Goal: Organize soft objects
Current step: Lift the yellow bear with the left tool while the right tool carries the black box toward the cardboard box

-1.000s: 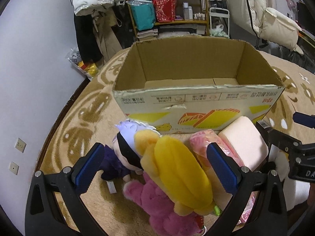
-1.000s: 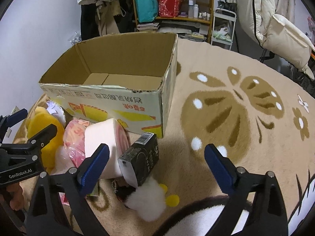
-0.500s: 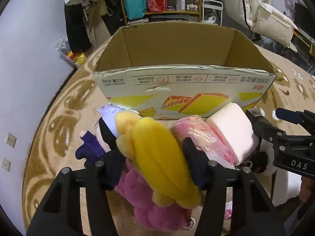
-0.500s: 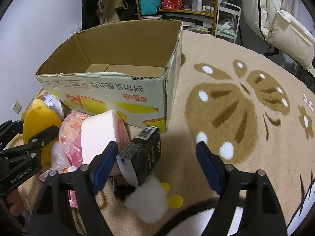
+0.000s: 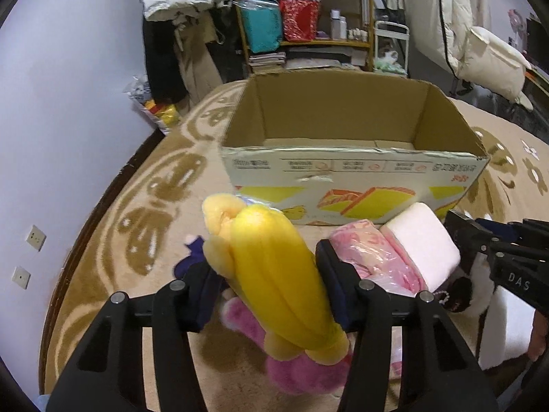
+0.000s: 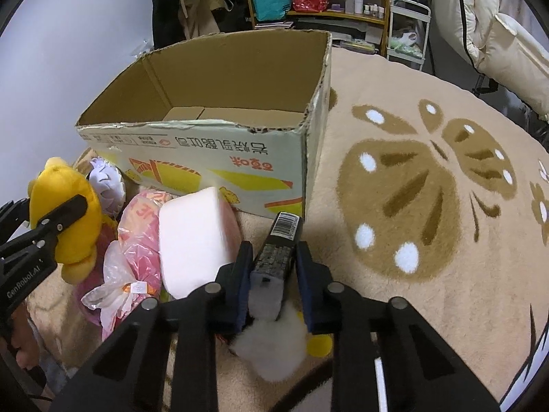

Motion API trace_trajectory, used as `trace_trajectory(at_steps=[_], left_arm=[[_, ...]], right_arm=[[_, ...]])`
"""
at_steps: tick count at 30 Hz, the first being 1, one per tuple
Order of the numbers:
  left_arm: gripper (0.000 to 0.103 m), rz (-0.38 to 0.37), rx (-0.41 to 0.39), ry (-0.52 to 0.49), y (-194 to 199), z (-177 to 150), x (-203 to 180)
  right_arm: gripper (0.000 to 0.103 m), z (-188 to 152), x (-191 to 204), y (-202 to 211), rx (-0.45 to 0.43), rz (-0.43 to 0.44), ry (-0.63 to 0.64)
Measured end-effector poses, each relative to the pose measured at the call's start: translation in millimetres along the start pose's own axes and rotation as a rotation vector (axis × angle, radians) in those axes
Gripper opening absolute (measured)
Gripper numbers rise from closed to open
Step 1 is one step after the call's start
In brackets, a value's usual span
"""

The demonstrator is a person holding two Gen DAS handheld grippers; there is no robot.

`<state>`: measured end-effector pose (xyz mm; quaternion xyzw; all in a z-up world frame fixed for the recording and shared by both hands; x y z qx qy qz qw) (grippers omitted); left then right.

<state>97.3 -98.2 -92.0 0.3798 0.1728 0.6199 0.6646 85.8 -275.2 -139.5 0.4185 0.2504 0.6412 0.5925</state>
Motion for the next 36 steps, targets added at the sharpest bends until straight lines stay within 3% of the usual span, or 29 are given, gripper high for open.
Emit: trace_trajectory(at_steps=[9,36], left_arm=[[0.052,0.081,-0.032,0.026,11.2,-3.2,26.2],[0.052,0.085,-0.190,0.093,68.8,2.9,69.2]], right_arm=[[0.025,2.9,2.7,12.8,-0.041,0.001,-0.002],[0.023,12.1,55.0,107.4,-0.338,-0.103,0.118]])
Point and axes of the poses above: each gripper's, at about its wrist camera, not at the fingertips, and y roughly against the way its jaws point, x to its left, z to its top, the point moved 4 cm from there along -y, roughly the way its jaws point, and after that the axes turned 9 degrees about z, right-handed, at the moved point
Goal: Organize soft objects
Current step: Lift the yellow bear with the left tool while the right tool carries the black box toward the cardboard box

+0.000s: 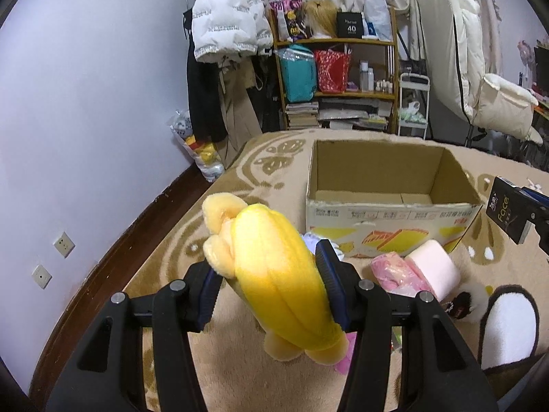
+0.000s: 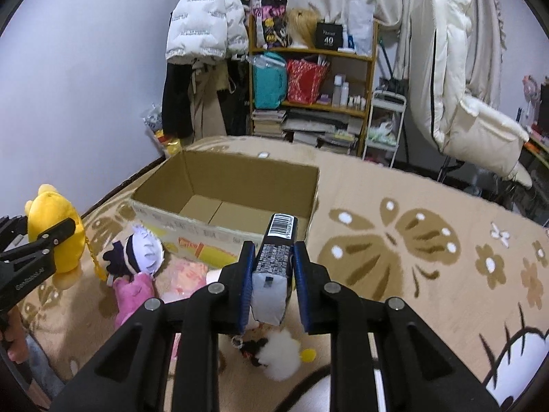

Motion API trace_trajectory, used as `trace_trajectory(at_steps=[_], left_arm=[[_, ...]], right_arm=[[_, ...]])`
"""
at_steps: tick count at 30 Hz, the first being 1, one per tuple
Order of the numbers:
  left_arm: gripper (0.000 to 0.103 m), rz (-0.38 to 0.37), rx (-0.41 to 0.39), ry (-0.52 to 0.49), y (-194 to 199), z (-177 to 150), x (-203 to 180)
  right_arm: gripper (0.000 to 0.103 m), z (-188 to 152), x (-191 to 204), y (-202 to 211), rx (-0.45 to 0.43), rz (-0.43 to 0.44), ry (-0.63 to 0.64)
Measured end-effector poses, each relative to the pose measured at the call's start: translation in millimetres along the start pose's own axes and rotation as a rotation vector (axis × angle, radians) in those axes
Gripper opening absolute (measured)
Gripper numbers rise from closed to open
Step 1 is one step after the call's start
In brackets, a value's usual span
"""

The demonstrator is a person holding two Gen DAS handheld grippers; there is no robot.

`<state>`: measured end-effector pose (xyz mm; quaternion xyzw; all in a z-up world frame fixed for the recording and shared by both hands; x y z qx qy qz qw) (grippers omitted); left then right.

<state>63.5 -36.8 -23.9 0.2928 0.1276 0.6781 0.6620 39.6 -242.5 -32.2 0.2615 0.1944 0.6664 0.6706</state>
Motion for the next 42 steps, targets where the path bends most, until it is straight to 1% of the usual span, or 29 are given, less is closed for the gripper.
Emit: trace_trajectory(at_steps=[9,19,23,30,32,38,40,42], left_arm=[[0.052,-0.002,-0.041,0.000,2.9,15.3,-1.7],[0.052,-0.019,-0.108,0.011,-7.7,50.2,-9.7],[0.052,-0.024,-0.127,-0.005,-16.9,60.8,-17.8],[0.052,-0.004,-0.186,-0.068,-30.3,80.3,-37.8],[0.052,-0.012,-0.195,-0.070,-35.0,86.2,-42.5],[0.052,-0.033,-0.199,-0.052,-51.9,101.1,-48.1],[0.052,-0.050,-0.188,-0.038,-57.7,103.5,-47.8],[0.052,-0.056,-0.150,-0.042,-64.0,102.5,-50.3]], right_arm=[[0.023,17.2,1.5,6.3,-0.058,-0.037,0.015],[0.023,32.4,3.1,-5.8,-0.083,-0.067,0.037],[0.023,37.4,3.8,-15.7,-0.085,-0.074,0.037],[0.023,49.4,2.0,-33.7,-0.097,-0.072,0.034],[0.023,52.6,1.6,-38.1,-0.102,-0.074,0.036],[0.023,65.5,0.3,-53.9,-0.114,-0.070,0.051],[0.023,69.3,0.5,-57.3,-0.121,-0.070,0.062],[0.023,71.8,-0.2,-61.2,-0.130,-0.063,0.066]])
Point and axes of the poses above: each gripper's, at about its wrist camera, not at the fingertips, and y roughly against the way its jaws point, x to its left, z to its top, the point moved 4 cm from there along -y, roughly the way its jaws point, and after that the axes turned 9 degrees about z, right-handed, at the moved point
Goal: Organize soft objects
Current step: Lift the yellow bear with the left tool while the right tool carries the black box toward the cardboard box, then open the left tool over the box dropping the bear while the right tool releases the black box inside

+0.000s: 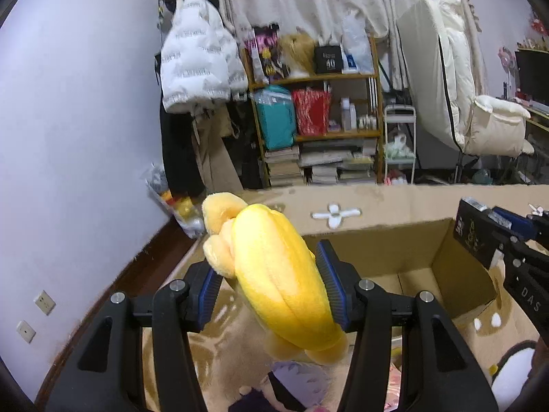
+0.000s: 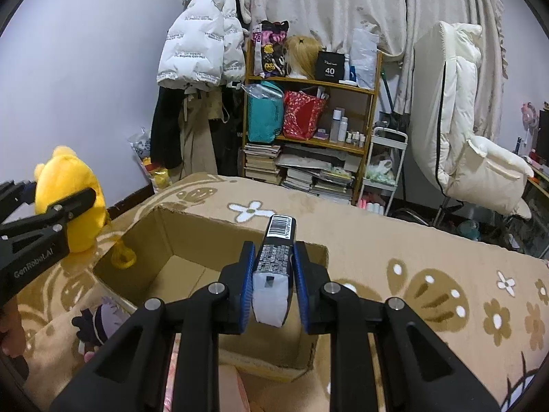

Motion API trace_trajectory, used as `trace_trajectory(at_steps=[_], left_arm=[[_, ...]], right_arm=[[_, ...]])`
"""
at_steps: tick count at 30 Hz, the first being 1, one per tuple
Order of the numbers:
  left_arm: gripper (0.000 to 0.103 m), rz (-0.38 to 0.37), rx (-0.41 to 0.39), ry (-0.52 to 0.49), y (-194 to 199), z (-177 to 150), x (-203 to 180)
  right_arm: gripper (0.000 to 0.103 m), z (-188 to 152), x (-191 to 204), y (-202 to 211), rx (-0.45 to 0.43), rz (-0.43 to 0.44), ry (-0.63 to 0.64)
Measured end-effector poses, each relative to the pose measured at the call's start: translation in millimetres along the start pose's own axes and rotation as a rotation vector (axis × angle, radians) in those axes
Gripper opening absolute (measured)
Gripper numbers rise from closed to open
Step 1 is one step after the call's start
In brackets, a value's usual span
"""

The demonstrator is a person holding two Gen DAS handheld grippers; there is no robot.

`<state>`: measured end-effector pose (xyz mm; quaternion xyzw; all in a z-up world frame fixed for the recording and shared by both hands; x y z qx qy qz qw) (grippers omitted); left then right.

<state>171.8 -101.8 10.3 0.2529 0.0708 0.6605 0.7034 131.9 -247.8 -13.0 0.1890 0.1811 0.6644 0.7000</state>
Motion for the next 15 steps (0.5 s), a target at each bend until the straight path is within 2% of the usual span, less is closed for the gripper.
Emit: trace_trajectory(at_steps=[1,7,15], left_arm=[[0.052,-0.004,0.023,-0.006,-3.5,-1.6,-2.6],[0.052,-0.036,0.020,-0.036,-11.8,-7.3,-17.0],[0.053,-0.137,0.097,-0.042,-27.3,-27.8,-37.5]], right_arm=[[0.023,0.9,-0.5,-2.1,-0.005,0.008,-0.003],[0.023,0.6,-3.5,-16.8,0.008,0.036,-0.018],[0.023,-11.5,-16.9,-34.4,0.055,0.057,-0.077]])
Point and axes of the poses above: each gripper's, at about its wrist camera, not at the fingertips, and y roughly against the way its jaws point, x to its left, z to its top, the point moved 4 cm from there along -y, roughly the way its jaws point, and after that the axes turned 9 degrees about z, right-handed, at the moved point
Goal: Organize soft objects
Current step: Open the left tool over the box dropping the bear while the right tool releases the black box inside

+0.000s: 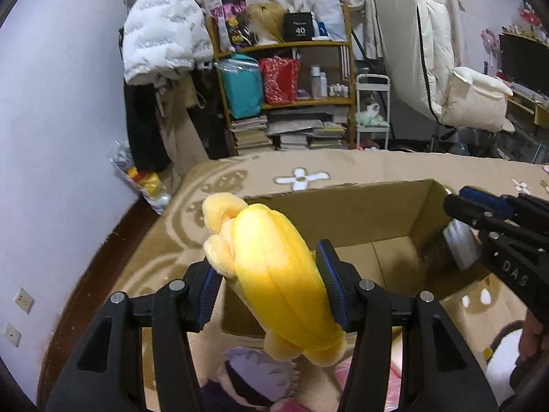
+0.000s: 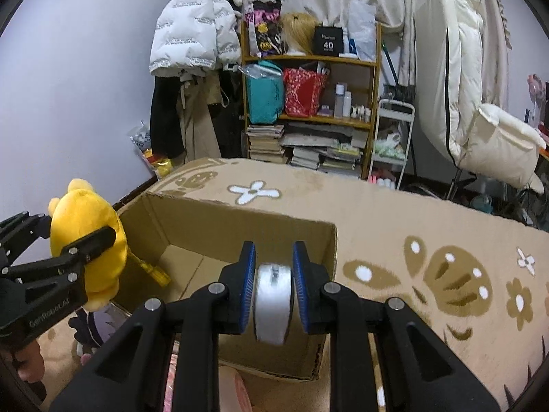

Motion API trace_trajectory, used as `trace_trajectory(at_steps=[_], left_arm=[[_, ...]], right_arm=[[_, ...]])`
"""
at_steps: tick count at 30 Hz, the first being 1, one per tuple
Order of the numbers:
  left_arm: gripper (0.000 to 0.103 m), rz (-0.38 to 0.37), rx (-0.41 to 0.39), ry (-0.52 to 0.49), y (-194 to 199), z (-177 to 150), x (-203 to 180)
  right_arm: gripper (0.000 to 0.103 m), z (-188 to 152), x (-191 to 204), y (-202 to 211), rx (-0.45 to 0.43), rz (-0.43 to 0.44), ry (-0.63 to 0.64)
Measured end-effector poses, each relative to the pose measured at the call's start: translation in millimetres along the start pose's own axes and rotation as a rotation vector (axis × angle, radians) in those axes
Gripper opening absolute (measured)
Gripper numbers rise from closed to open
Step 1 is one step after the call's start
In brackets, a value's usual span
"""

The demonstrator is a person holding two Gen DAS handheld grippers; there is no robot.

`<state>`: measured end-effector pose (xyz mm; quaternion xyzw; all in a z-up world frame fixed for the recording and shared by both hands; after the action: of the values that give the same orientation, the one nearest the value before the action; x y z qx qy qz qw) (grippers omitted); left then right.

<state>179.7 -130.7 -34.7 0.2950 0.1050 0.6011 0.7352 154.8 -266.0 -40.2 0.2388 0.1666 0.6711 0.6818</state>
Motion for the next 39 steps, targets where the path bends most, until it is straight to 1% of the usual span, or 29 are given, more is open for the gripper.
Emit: trace_trajectory(at_steps=[4,10,15,18,20,22,23,25,29,30,31,32,34,35,36,37,39], left_arm=[[0.053,-0.036,0.014,0.030,-2.7,-1.2,0.2],[0.053,-0.050,0.026,0.050,-10.1,-4.5,3.1],[0.055,-0.064,0.009,0.049,-7.4,-3.0,2.2],[0.055,-0.078,0.004,0.063,-6.0,-2.0,2.0],[0.058,-0.089,-0.004,0.078,-4.5,-1.2,3.6],[0.075,-0.079,-0.015,0.077,-2.6,-0.7,4.0],[0.078,-0.070,-0.022,0.071,-1.6,-0.2,4.2],[0.081,-0.053,-0.034,0.062,0.3,1.0,4.1],[0.085,-0.045,-0.023,0.063,1.2,1.8,6.3],[0.087,-0.038,-0.021,0.059,2.0,1.9,7.6],[0.088,-0.026,-0.020,0.052,3.0,1.5,8.7],[0.089,-0.009,-0.021,0.043,4.6,0.8,9.8],[0.092,0.017,-0.012,0.022,6.9,-1.1,12.4],[0.094,0.031,-0.005,0.017,8.8,-2.1,14.1],[0.099,0.044,-0.002,0.019,11.1,-2.6,16.5],[0.100,0.057,-0.001,0.028,14.4,-2.9,19.6],[0.100,0.062,0.005,0.041,21.2,-3.7,24.1]], right_arm=[[0.023,-5.8,-4.1,-6.0,0.021,0.007,-0.010],[0.023,-13.1,-8.3,-9.8,0.045,0.025,-0.034],[0.023,-16.7,-8.3,-13.6,0.059,0.028,-0.042],[0.023,-17.8,-10.5,-13.7,0.067,0.049,-0.069],[0.023,-18.8,-11.4,-13.7,0.070,0.057,-0.077],[0.023,-19.0,-11.9,-13.8,0.073,0.051,-0.076],[0.023,-19.3,-12.1,-13.7,0.074,0.053,-0.079],[0.023,-19.1,-13.1,-13.6,0.077,0.056,-0.085],[0.026,-18.3,-12.3,-12.7,0.081,0.054,-0.077],[0.032,-18.2,-11.5,-11.9,0.079,0.052,-0.073],[0.040,-18.5,-10.7,-11.0,0.080,0.049,-0.068],[0.044,-18.2,-10.4,-10.5,0.083,0.048,-0.066],[0.064,-18.7,-8.8,-9.0,0.086,0.053,-0.069],[0.069,-18.6,-8.6,-7.3,0.085,0.054,-0.073],[0.080,-18.4,-8.4,-5.3,0.083,0.053,-0.077],[0.086,-18.0,-7.8,-2.9,0.080,0.048,-0.081],[0.093,-17.0,-7.4,2.5,0.075,0.046,-0.089]])
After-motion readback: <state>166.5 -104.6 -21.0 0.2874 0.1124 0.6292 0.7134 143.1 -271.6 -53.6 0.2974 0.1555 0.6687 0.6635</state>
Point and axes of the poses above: each gripper's, at about its wrist camera, not at the fingertips, and y roughly against the way its jaws point, x to its left, z to its top, the point moved 4 cm from there along -y, roughly the way its jaws point, and after that the axes turned 9 degrees about z, right-handed, at the moved point
